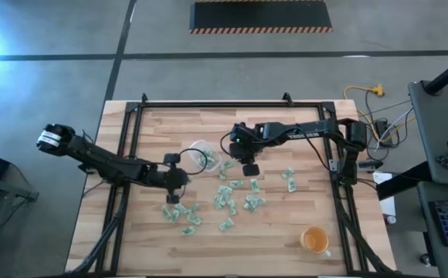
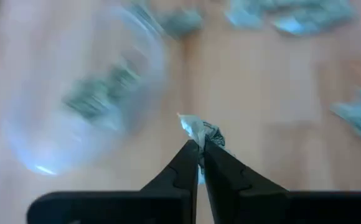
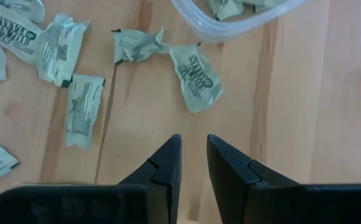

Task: Pick and place Stevia / Truvia into bins
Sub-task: Put the stevia packet into the transparent bin

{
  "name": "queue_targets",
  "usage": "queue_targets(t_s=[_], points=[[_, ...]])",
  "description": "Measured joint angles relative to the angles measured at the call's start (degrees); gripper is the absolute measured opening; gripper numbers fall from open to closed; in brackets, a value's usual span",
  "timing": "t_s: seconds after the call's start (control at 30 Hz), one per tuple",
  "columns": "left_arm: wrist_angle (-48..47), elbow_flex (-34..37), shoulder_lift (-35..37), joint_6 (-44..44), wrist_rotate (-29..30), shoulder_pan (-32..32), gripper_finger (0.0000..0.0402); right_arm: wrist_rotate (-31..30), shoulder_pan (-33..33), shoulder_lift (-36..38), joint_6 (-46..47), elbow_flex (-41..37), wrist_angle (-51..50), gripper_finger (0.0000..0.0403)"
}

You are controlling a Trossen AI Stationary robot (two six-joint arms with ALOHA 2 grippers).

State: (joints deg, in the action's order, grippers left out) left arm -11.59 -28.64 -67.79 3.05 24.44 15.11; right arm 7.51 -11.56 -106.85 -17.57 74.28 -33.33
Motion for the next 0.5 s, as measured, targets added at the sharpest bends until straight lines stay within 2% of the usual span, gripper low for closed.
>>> queue_targets(t_s=[0.13, 0.2, 0.5], points=[[8.50, 0.45, -0.44, -7.84, 10.82, -0.13, 0.0006, 0.01, 0.29, 0.11, 2.78, -0.07, 0.03, 0.0065], [10.89, 0.70, -0.46, -11.87, 13.82, -0.21, 0.0006, 0.00, 0.61, 0.13, 4.06, -0.16, -0.02, 0.0065], [14.47, 0.75, -1.11, -21.23, 13.95, -4.33, 0.0006, 0.00, 3.62, 0.13, 9.49, -0.85, -0.83, 0.0063]])
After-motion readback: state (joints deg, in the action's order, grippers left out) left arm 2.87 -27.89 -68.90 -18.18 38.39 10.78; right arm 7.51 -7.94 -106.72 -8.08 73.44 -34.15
